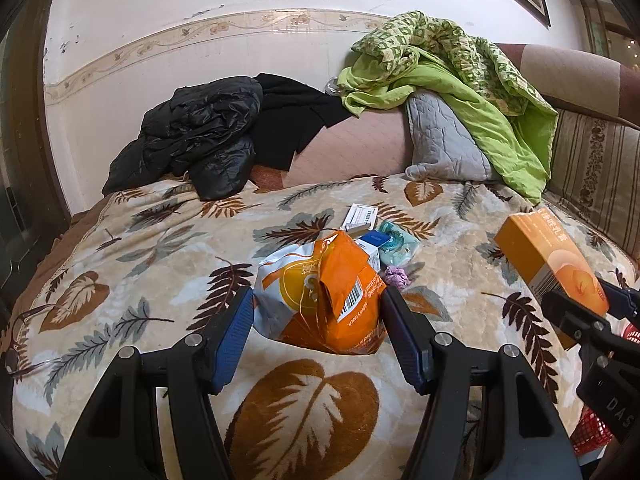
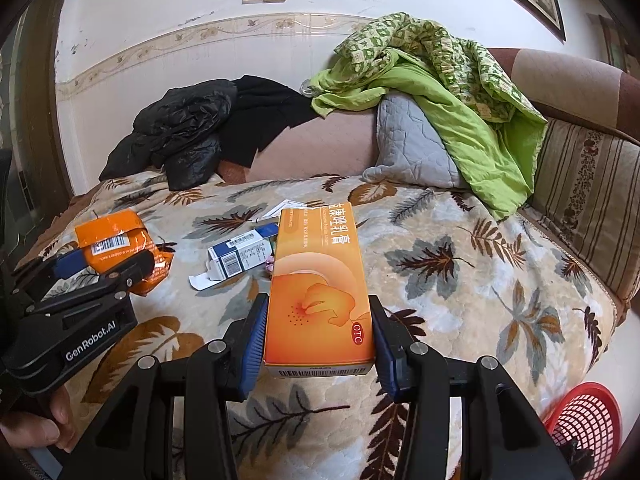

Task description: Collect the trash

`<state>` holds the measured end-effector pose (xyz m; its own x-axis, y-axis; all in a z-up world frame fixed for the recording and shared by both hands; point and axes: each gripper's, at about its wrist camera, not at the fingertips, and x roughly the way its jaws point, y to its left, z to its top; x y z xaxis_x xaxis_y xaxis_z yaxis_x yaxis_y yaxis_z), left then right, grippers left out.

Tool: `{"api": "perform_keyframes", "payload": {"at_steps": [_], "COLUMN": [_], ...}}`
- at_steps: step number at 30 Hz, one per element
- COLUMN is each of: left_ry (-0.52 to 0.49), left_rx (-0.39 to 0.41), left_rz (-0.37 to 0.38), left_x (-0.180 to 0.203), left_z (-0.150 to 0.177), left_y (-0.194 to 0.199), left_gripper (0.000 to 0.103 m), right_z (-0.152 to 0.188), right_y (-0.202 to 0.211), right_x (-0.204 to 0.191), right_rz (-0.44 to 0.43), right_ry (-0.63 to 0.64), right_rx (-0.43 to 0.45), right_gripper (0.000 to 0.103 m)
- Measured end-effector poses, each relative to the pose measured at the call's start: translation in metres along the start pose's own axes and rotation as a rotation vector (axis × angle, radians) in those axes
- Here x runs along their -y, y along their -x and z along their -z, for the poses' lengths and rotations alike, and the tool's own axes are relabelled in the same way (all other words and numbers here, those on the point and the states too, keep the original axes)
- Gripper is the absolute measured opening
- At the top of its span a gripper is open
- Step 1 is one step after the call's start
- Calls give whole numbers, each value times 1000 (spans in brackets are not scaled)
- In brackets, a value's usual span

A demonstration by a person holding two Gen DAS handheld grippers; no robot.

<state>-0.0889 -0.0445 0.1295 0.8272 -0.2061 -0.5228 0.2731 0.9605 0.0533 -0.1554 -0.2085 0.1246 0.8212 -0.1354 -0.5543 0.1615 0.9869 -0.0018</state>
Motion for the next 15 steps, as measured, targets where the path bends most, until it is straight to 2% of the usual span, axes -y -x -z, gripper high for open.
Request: {"api": "perform_keyframes", "payload": {"at_steps": [15], "left_ry": [-11], "left_rx": [-12], "left_rz": [21], "left_x": [5], "left_z": [4], "left_y": [-4], "left_gripper": [64], "right_z": [0], "right_y": [2], "right_x": [4], "right_rz": [1], "right_ry": [-5], "right_rx": [6], "right_gripper": [51]}}
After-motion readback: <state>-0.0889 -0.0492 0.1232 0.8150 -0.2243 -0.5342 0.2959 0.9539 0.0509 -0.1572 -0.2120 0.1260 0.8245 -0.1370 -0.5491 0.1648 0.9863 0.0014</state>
